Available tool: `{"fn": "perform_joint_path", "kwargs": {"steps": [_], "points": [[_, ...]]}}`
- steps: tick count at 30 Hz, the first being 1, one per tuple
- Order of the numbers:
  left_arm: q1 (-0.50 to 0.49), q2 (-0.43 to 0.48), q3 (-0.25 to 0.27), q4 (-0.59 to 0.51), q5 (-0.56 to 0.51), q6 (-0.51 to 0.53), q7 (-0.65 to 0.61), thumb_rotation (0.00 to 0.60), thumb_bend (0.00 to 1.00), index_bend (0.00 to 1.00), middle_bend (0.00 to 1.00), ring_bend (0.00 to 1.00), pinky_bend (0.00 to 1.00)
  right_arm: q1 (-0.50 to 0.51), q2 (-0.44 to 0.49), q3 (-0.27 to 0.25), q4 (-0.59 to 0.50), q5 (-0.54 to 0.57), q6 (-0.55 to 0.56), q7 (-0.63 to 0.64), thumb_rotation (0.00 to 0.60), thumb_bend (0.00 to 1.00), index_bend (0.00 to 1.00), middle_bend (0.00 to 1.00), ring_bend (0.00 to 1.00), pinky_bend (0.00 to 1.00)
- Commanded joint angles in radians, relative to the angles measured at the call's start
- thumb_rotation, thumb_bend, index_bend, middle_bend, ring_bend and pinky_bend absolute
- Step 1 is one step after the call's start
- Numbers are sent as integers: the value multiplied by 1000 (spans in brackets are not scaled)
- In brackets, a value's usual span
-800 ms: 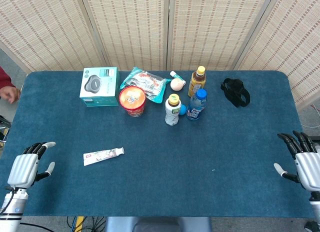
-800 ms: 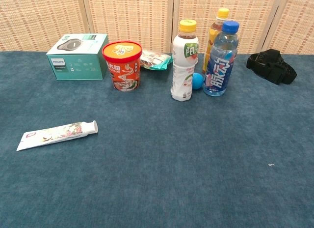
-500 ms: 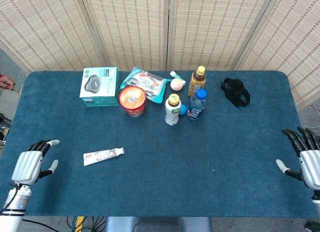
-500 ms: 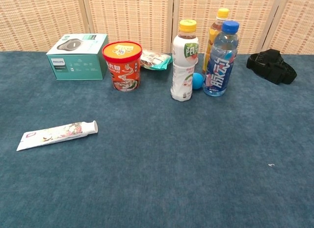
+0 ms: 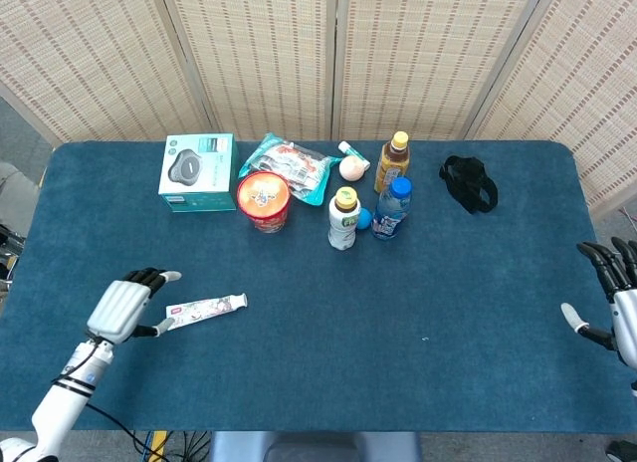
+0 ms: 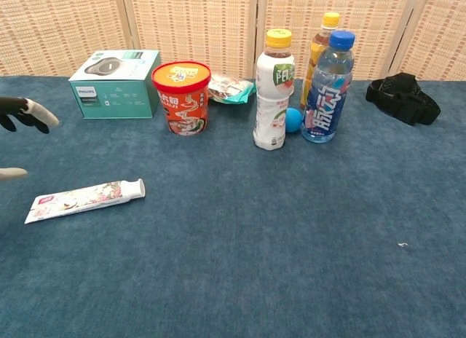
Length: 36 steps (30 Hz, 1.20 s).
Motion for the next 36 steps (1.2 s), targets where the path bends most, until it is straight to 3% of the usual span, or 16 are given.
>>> {"fn": "perform_joint_path", "kwargs": {"steps": [1,6,8,16,29,36], "points": [[-41,-59,6,34,11,-46,17,468,193,172,244,194,218,-2,-1,-2,1,3,-3,-1,600,182,166,197,39,0],[-75,-144,13,90,11,-82,32,502,193,158,237,193,213,-11,0,-6,2,7,-2,0,600,181,166,197,39,0],[-85,-176,13,115,2,-94,34,553,193,149,227,194,194,-15,1,-7,2,10,0,1,600,181,166,197,39,0],[-104,-267,10,212,-26,-106,51,598,193,141,220,194,190,-23,2,-10,7,16,-2,7,600,181,166,197,39,0],[-122,-301,-3,314,-70,-118,61,600,193,178,216,194,189,-30,6,-10,4,13,0,12,600,181,166,197,39,0],[-124,-323,-16,386,-66,-71,100,600,194,187,216,194,190,-31,6,-10,3,10,-2,12,600,182,166,198,39,0]]}}
